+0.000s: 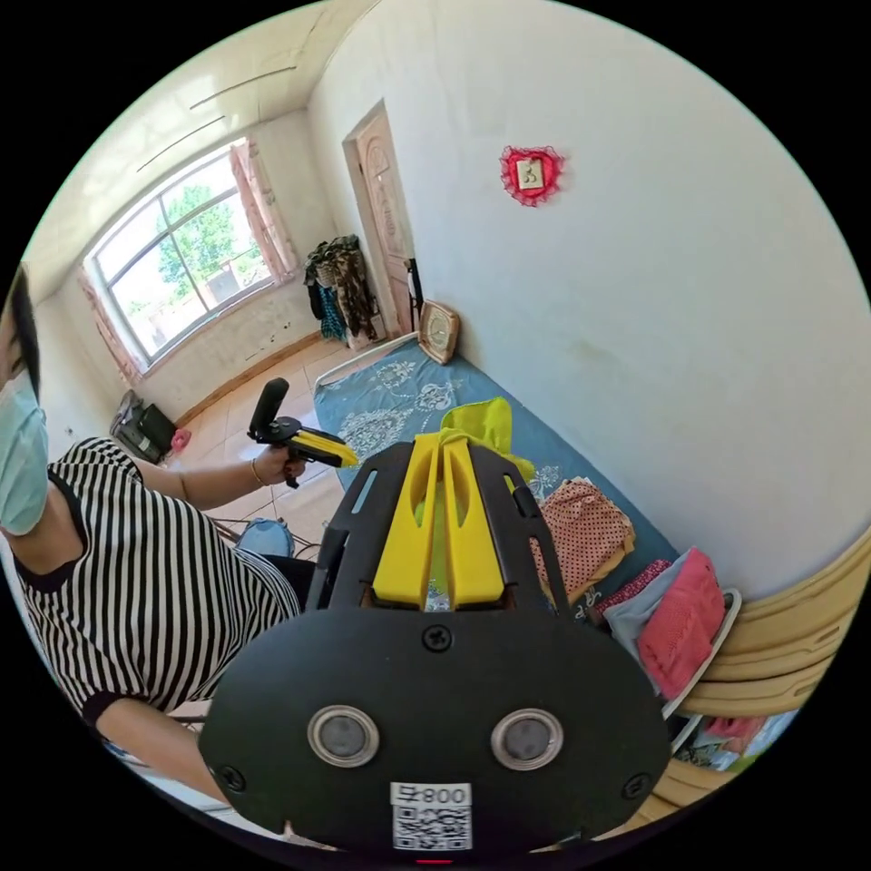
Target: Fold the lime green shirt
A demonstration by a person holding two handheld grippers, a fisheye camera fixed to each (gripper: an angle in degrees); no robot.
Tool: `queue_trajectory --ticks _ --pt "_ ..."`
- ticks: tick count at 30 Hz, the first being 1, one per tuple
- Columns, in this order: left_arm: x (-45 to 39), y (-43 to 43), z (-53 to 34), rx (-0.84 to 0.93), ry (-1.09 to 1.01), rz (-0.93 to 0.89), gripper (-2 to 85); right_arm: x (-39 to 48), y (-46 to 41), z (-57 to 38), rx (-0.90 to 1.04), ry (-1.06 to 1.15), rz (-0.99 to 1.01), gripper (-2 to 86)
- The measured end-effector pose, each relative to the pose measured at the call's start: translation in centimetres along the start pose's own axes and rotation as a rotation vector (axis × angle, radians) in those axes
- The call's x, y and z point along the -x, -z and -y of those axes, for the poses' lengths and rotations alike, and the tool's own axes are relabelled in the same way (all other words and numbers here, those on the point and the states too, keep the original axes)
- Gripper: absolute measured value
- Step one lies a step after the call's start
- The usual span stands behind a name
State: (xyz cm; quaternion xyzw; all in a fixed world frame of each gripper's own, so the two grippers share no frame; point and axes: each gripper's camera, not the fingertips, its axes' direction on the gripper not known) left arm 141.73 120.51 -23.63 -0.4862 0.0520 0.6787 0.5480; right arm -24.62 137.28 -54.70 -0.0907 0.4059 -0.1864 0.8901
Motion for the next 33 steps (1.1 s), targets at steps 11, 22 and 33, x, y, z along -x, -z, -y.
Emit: queue_trajectory --ticks 11,22,33 --pt "-0.8 3.5 -5.0 0.029 0.019 -0.154 2.8 11.6 -9.7 -1.0 0.032 0.098 0.136 0.1" --pt "-0.5 4.9 -9.2 0.118 0.041 -0.336 3.8 21.1 -13.5 -2.5 -0.044 0.183 0.139 0.0" --pt "-6.4 1.5 -11.7 0.23 0.062 -0.545 0.8 23.2 -19.4 -4.3 -0.072 0.176 0.144 0.0"
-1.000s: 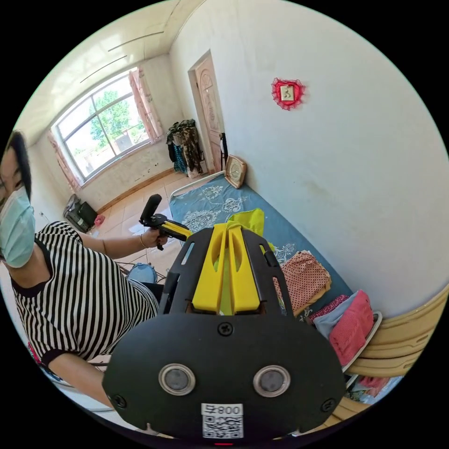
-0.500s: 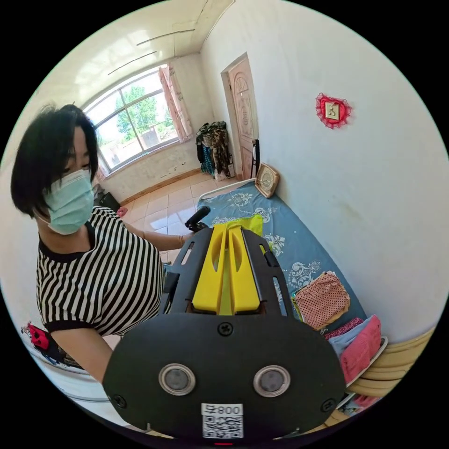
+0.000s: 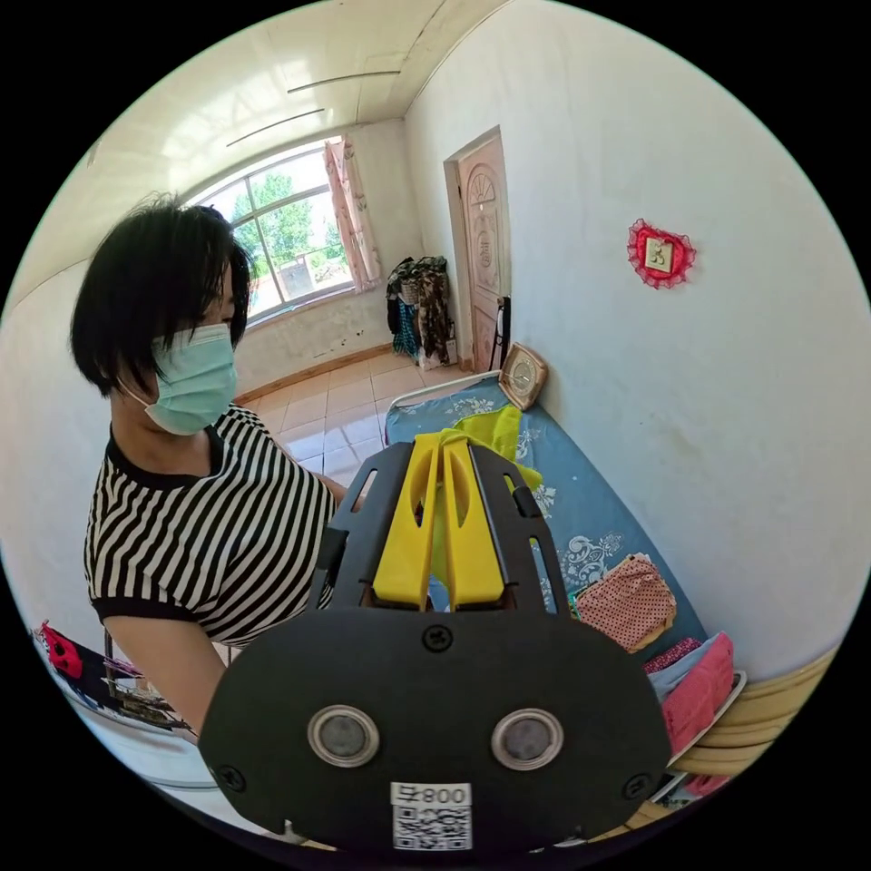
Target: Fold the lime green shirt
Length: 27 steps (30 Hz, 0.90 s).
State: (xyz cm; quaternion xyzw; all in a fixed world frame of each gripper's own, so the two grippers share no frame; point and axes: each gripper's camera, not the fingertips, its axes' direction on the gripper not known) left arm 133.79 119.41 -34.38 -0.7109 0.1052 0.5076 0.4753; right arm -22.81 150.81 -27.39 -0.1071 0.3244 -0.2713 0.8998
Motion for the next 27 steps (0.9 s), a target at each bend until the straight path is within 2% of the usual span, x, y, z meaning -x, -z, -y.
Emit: queue_trajectory --ticks 3,6,9,12,16,21,24,27 --pt "-2.7 -0.2 -2.6 0.022 -0.034 0.072 1.1 -1.0 -2.1 -0.6 0.02 -0.018 0.023 0.0" --pt "-3.0 3.0 -5.0 -0.09 0.022 0.116 2.5 -1.6 -3.4 -1.4 0.022 -0.019 0.054 0.0" --pt "-2.3 5.4 -5.7 -0.157 0.07 0.144 6.9 -2.2 -4.4 -2.3 0.014 -0.017 0.091 0.1" --pt "-2.4 4.8 -4.3 -0.112 0.05 0.159 11.5 -2.6 -5.1 -3.0 0.013 -0.018 0.117 0.1" --pt "-3.0 1.7 -1.5 -0.046 0.049 0.043 14.1 -2.7 -5.6 -3.6 0.032 -0.014 0.116 0.1" --pt "-5.2 -0.1 1.3 -0.124 0.076 -0.162 15.4 -3.1 -5.6 -4.7 0.049 -0.028 0.108 0.0" --pt "-7.5 -1.9 3.5 -0.1 0.066 -0.183 14.9 -3.7 -5.4 -5.6 0.058 -0.044 0.097 0.0" --pt "-10.4 -4.6 5.7 -0.027 0.047 -0.111 9.9 -4.8 -5.1 -6.5 0.057 -0.064 0.098 0.0"
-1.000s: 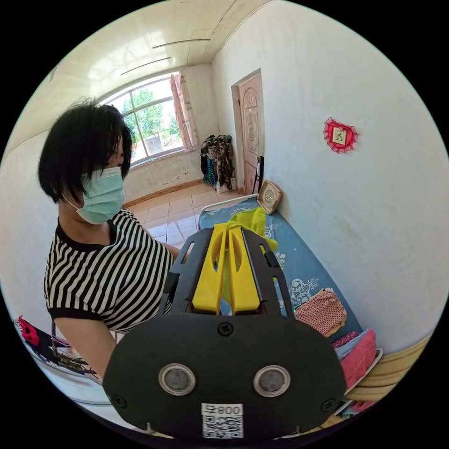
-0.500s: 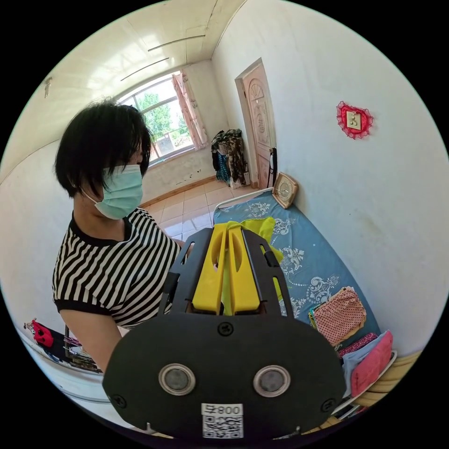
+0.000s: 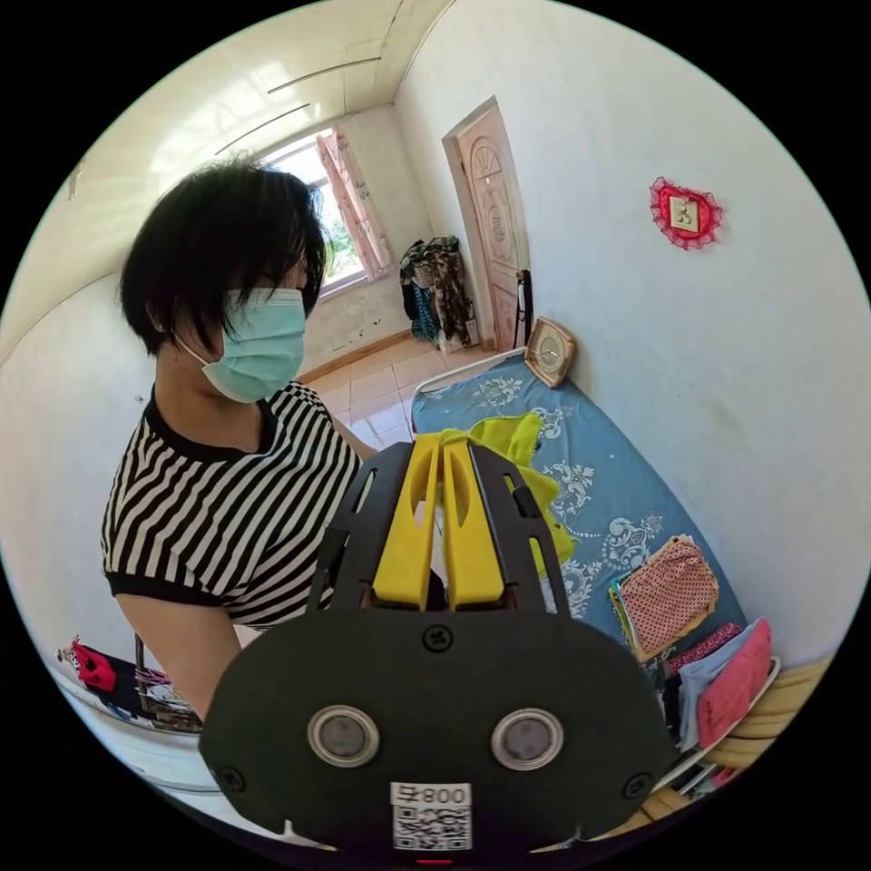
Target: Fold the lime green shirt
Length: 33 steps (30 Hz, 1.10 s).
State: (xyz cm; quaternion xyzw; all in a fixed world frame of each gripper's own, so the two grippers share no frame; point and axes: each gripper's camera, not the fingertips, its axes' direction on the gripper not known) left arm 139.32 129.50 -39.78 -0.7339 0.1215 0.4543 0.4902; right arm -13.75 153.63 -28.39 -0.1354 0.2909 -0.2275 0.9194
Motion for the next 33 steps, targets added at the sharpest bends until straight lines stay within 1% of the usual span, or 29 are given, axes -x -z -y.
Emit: queue_trajectory --ticks 1,3,5,8,10,14,16,20,22,25,33 --pt "-1.1 -1.3 0.5 0.045 -0.015 0.088 5.3 -0.5 0.3 -0.3 -0.003 -0.009 0.001 0.0" --pt "-2.7 -2.5 0.8 0.076 -0.011 0.218 2.9 -1.3 0.8 -0.9 -0.005 -0.023 -0.003 0.0" --pt "-4.5 -1.9 0.4 0.016 -0.023 0.258 2.0 -2.3 1.6 -1.9 0.0 -0.046 -0.017 0.0" --pt "-7.1 1.5 -1.1 -0.132 0.007 0.297 1.3 -3.7 3.4 -3.7 -0.021 -0.081 -0.03 0.0" --pt "-9.3 5.5 -2.6 -0.258 0.022 0.314 1.1 -4.9 4.5 -5.1 -0.031 -0.111 -0.044 0.1" --pt "-14.5 11.6 -6.0 -0.422 0.018 0.385 0.8 -8.0 6.6 -8.2 -0.028 -0.164 -0.062 0.1" --pt "-19.1 14.9 -8.9 -0.518 0.002 0.455 0.8 -9.5 7.0 -9.3 -0.013 -0.174 -0.062 0.2" --pt "-26.9 18.0 -13.9 -0.642 -0.026 0.577 0.7 -12.5 8.0 -11.8 -0.017 -0.155 0.028 0.3" --pt "-32.5 18.9 -17.2 -0.713 -0.041 0.682 0.6 -13.5 8.6 -12.7 -0.02 -0.133 0.063 0.3" --pt "-39.1 19.2 -20.3 -0.774 -0.061 0.798 0.6 -15.1 10.3 -14.1 -0.036 -0.098 0.118 0.3" --pt "-52.7 19.5 -25.3 -0.806 -0.068 0.992 0.7 -17.8 16.5 -16.7 -0.063 0.017 0.215 0.2"
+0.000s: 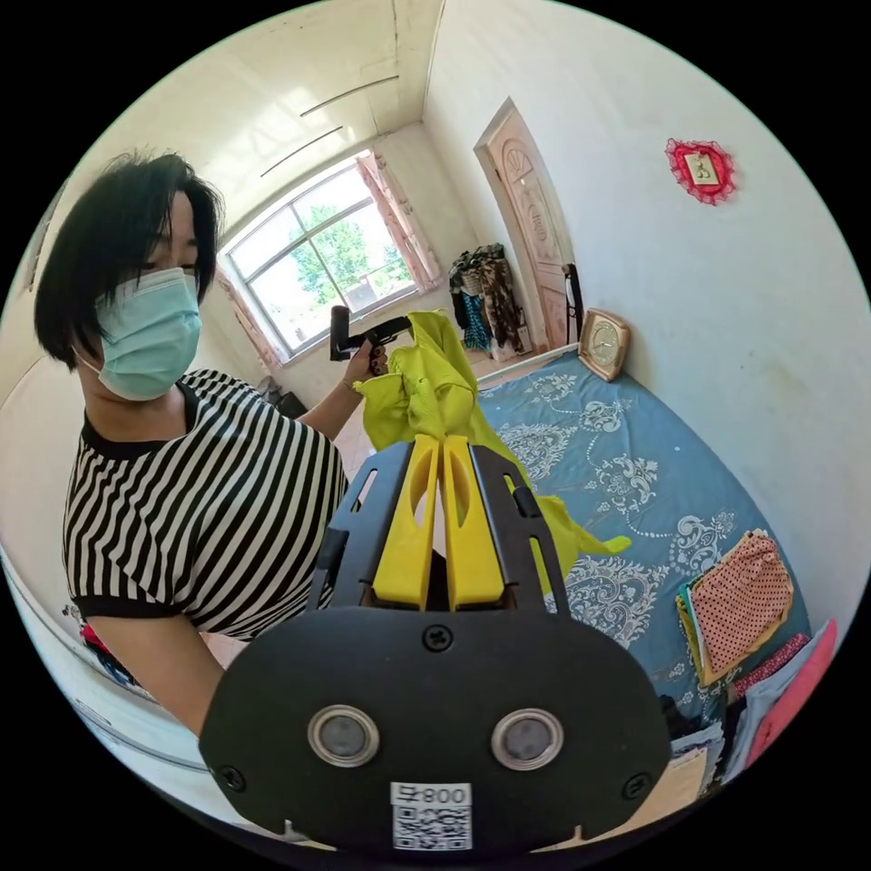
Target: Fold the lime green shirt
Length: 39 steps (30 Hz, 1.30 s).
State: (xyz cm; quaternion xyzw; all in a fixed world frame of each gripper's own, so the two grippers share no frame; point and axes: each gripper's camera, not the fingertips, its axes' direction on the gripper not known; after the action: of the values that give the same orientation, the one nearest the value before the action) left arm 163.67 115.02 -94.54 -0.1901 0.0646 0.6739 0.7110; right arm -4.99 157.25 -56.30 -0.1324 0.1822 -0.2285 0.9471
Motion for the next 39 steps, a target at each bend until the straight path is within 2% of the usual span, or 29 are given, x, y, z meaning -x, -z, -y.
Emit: queue_trajectory --ticks 9,17,24,29,34,39 --pt "-1.2 8.2 4.3 0.021 0.005 0.136 0.8 -4.7 6.5 -0.1 0.008 0.008 0.095 0.3" --pt "3.3 5.7 12.5 0.108 0.021 0.135 0.8 -13.4 12.3 2.7 0.099 -0.086 0.027 0.3" --pt "13.0 -7.1 23.1 0.305 0.03 0.065 0.9 -28.9 14.5 6.2 0.19 -0.282 -0.054 0.3" --pt "21.5 -21.0 29.8 0.475 0.094 0.029 1.4 -48.6 13.2 9.9 0.335 -0.51 -0.152 0.4" --pt "32.8 -35.7 33.5 0.727 0.323 0.069 3.6 -65.9 12.4 9.5 0.413 -0.814 -0.263 0.8" --pt "38.8 -39.8 34.8 0.939 0.276 0.161 6.5 -73.6 14.6 4.4 0.371 -1.037 -0.264 1.9"
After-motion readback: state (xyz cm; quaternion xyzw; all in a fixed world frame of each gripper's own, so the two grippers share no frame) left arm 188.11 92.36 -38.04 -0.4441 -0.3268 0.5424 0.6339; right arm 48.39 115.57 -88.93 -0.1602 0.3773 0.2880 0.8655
